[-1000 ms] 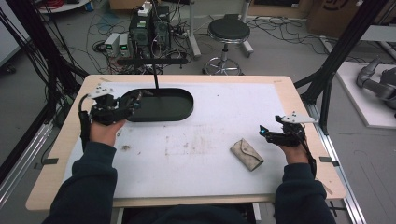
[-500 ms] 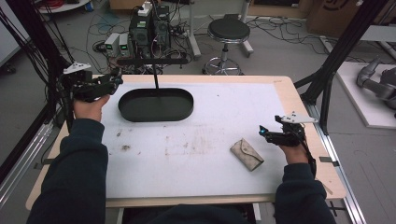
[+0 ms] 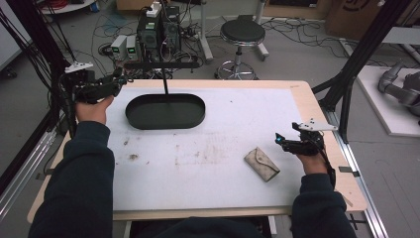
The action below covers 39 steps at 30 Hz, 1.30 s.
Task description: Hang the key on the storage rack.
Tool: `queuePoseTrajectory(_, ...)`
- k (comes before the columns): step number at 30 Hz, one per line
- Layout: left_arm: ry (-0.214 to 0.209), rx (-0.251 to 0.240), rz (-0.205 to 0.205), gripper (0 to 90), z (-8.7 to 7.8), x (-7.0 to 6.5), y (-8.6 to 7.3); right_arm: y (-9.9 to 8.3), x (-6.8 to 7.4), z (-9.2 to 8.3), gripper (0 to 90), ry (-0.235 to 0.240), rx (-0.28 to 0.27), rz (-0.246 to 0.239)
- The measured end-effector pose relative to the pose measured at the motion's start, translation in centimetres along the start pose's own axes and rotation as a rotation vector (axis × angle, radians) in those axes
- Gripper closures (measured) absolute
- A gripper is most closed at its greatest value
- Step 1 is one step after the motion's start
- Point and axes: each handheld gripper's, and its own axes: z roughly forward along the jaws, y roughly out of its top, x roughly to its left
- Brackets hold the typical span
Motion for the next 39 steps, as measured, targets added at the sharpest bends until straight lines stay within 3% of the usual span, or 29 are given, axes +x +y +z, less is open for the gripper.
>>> queuePoseTrajectory(9, -0.006, -0.011, -0.021, 48.5, 0.5, 0.2, 0.1, 0.0, 0.0, 0.0, 21.3, 0.001, 0.002, -0.004)
queuePoseTrajectory(14, -0.012, -0.025, -0.027, 48.5, 0.7, 0.2, 1.1, -0.1, 0.0, 0.1, 21.3, 0.000, 0.002, -0.001)
queuePoseTrajectory(21, 0.003, -0.022, -0.012, 48.5, 1.6, -0.1, 2.1, -0.1, -0.1, 0.1, 21.3, 0.004, 0.002, -0.003)
queuePoseTrajectory(27, 0.021, -0.027, -0.033, 48.5, 2.3, 0.2, 2.1, -0.2, -0.3, -0.1, 21.3, 0.002, 0.001, 0.000)
queuePoseTrajectory(32, 0.055, -0.015, -0.051, 48.4, 2.7, 0.8, 1.7, -0.3, -0.3, -0.2, 21.3, 0.000, 0.003, 0.002)
queuePoseTrajectory(39, 0.090, 0.046, -0.106, 48.4, 3.4, 2.5, -0.6, -0.3, -0.3, -0.2, 21.3, 0.001, -0.001, -0.001)
